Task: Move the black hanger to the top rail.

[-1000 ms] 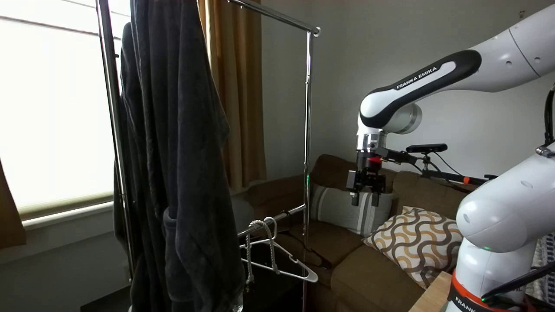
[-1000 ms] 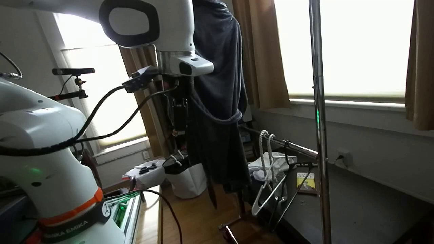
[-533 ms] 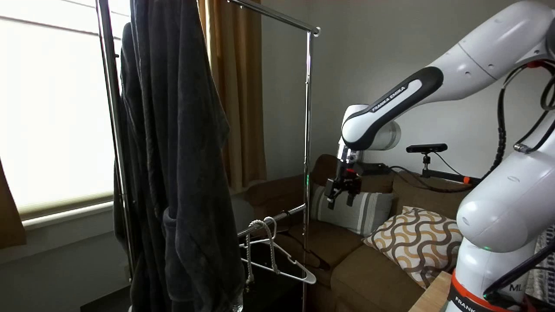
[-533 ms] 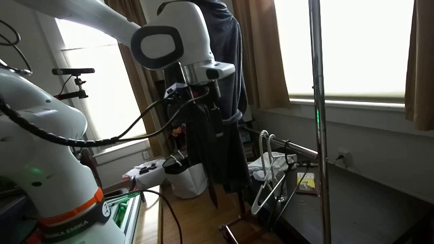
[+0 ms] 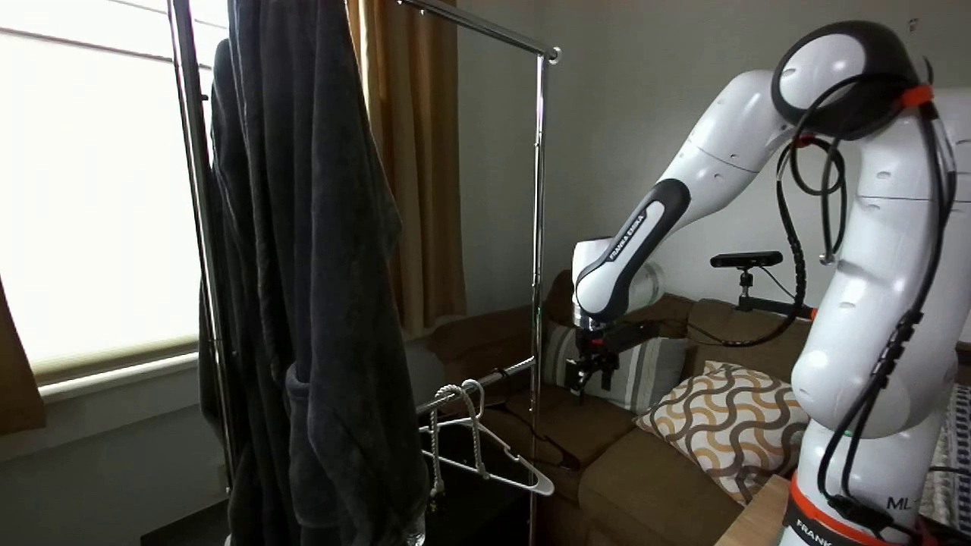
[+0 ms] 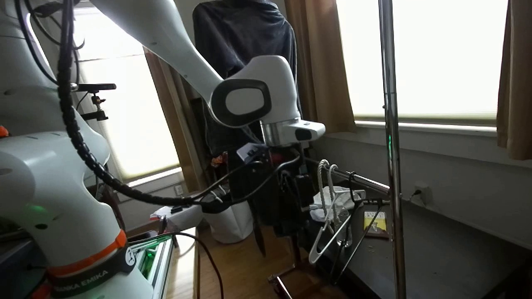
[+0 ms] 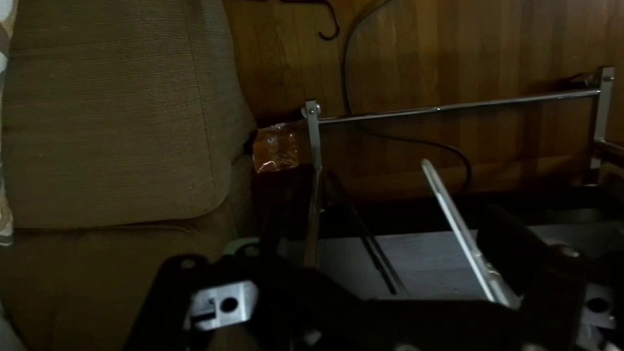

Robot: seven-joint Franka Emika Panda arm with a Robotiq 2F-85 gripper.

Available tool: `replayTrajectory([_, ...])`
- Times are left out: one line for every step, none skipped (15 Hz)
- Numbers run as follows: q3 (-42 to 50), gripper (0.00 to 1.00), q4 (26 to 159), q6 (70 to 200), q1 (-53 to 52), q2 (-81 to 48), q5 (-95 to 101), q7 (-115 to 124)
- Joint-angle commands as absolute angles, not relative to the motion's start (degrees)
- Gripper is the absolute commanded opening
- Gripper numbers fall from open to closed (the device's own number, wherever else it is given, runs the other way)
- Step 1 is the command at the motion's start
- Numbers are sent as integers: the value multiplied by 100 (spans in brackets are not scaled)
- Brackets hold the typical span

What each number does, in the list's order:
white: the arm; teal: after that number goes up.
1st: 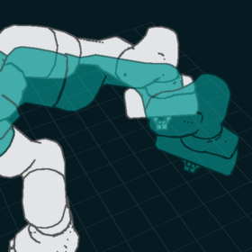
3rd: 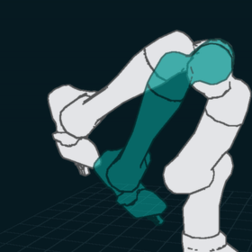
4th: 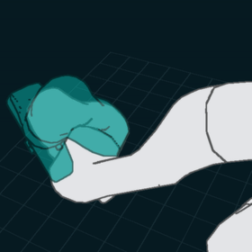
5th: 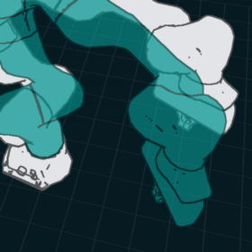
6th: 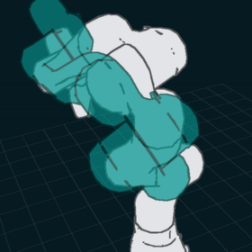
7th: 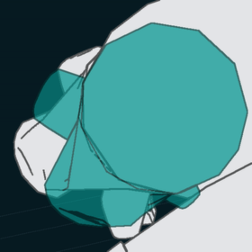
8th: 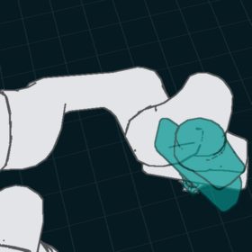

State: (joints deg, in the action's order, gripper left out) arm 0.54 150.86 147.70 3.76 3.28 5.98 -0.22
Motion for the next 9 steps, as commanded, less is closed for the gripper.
replayTrajectory([415,100,14109,14406,594,-716,443,-356])
replayTrajectory([341,100,14661,14692,486,-188,650,-137])
replayTrajectory([423,100,14435,14623,541,-410,601,-233])
replayTrajectory([466,100,14267,14580,571,-577,575,-280])
replayTrajectory([477,100,14170,14568,576,-680,564,-289])
replayTrajectory([305,100,14331,14970,653,-609,104,-1168])
replayTrajectory([264,100,14420,15092,626,-584,145,-1403])
replayTrajectory([170,100,14512,15260,658,-562,-171,-1882])
replayTrajectory([69,100,14660,15491,700,-548,-528,-2362])
